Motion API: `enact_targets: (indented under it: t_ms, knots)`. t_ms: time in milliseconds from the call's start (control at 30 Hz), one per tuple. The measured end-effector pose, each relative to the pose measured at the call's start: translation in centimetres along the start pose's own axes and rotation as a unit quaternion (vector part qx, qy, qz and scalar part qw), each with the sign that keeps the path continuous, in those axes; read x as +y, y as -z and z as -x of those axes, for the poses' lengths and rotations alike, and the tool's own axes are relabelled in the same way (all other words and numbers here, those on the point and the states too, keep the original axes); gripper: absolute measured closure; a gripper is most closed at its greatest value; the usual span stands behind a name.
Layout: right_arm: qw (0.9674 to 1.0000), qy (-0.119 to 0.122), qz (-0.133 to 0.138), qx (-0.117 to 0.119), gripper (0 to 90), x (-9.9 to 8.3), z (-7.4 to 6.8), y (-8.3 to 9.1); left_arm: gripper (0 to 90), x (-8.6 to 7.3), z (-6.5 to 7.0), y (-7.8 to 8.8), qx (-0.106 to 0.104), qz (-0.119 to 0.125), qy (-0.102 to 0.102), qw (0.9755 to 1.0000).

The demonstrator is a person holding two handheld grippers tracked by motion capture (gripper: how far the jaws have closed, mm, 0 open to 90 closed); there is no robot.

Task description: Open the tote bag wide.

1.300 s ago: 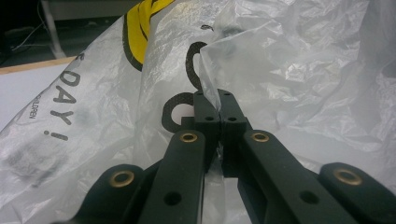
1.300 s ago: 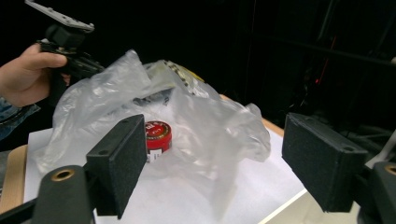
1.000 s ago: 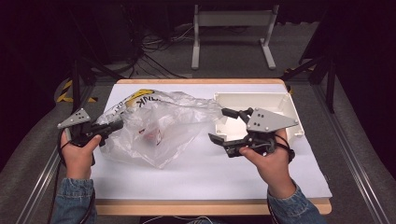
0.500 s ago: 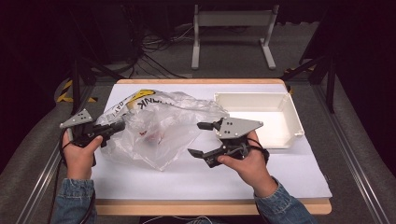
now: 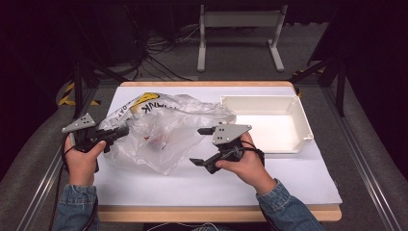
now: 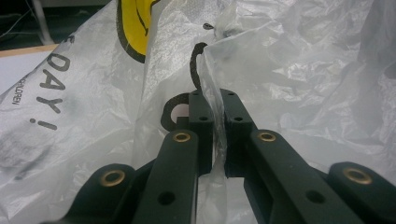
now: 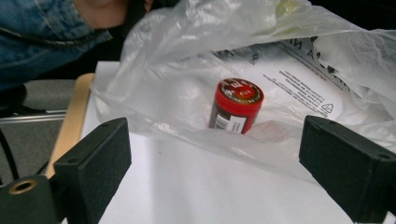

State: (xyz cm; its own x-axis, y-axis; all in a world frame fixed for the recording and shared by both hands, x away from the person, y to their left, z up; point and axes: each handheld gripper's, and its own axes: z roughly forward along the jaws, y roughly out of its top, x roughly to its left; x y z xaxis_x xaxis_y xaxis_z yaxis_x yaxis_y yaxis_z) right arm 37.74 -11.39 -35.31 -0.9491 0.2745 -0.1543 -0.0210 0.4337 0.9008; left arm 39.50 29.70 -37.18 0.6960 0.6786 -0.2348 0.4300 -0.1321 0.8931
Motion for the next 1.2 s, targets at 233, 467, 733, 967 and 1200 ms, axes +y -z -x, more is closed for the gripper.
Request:
enact_targets:
  t_ms: [233,467,733,967,1200]
  knots:
    - [0.9995,0.016,-0.028,-0.005,8.9,-0.9,0.0,-1.5,83.8,-0.1,0.0,0.2,-0.001,0.0,0.003,1.0]
    - [0.9982,0.035,-0.041,-0.026,9.5,-1.3,0.1,-2.7,83.8,-0.2,0.1,0.3,-0.002,-0.002,0.003,1.0]
    - [0.9978,0.021,-0.06,-0.017,28.3,-1.9,1.0,-4.0,83.8,-0.2,0.5,0.4,-0.006,-0.001,0.005,1.0]
    - [0.9951,0.035,-0.092,-0.006,79.8,-2.1,1.0,-4.1,83.8,-0.2,0.5,0.5,-0.008,0.001,0.005,1.0]
    - [0.9949,0.021,-0.097,0.013,90.0,-1.7,0.4,-3.5,84.0,0.1,0.6,0.5,-0.009,0.005,-0.003,0.9999]
